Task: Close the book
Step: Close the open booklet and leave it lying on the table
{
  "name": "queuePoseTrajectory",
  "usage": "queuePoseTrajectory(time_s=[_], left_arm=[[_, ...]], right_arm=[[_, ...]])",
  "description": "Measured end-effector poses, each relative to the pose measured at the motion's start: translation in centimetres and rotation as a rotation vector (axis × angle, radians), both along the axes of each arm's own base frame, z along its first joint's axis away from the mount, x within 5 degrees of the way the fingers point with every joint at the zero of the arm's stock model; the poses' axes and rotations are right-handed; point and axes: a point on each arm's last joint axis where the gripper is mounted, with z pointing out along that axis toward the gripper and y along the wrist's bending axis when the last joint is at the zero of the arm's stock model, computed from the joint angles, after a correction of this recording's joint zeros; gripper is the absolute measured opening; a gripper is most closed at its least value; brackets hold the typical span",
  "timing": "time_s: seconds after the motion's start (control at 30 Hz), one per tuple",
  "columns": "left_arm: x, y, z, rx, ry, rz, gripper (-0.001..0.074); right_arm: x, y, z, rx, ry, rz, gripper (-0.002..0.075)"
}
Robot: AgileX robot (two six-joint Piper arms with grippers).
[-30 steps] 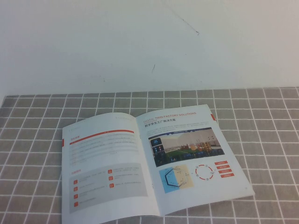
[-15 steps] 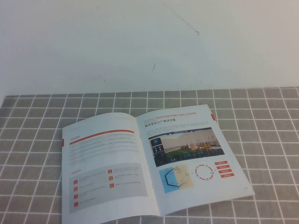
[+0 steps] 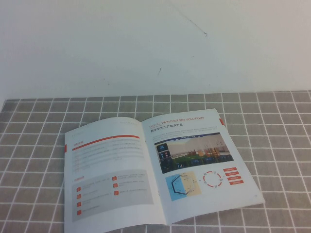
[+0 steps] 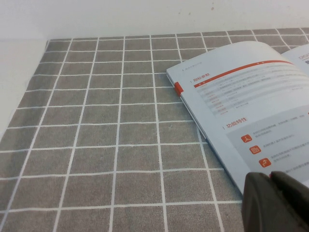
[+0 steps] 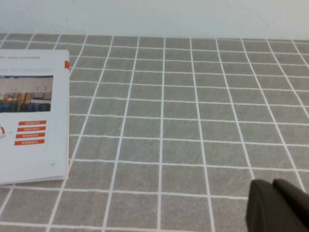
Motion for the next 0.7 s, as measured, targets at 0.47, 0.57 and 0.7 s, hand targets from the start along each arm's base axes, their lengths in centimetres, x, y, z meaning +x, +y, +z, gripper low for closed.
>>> queuePoseTrajectory(time_s=[0.47, 0.57, 0.7], left_arm=[[0.2, 0.1, 0.4, 0.006, -0.06, 0.005, -0.0004], [0.4, 0.1, 1.5, 0.016, -0.183, 0.013, -0.0004], [0.3, 0.3, 3.6, 0.007, -0.419, 0.037, -0.0004]], right_arm=[[0.0, 0.0, 0.0, 0.0, -0.004, 0.0, -0.0003], [0.1, 0.0, 0.2, -0.027, -0.04, 0.009, -0.0003], [0.5, 0.0, 1.5, -0.031, -0.193, 0.013, -0.0003]])
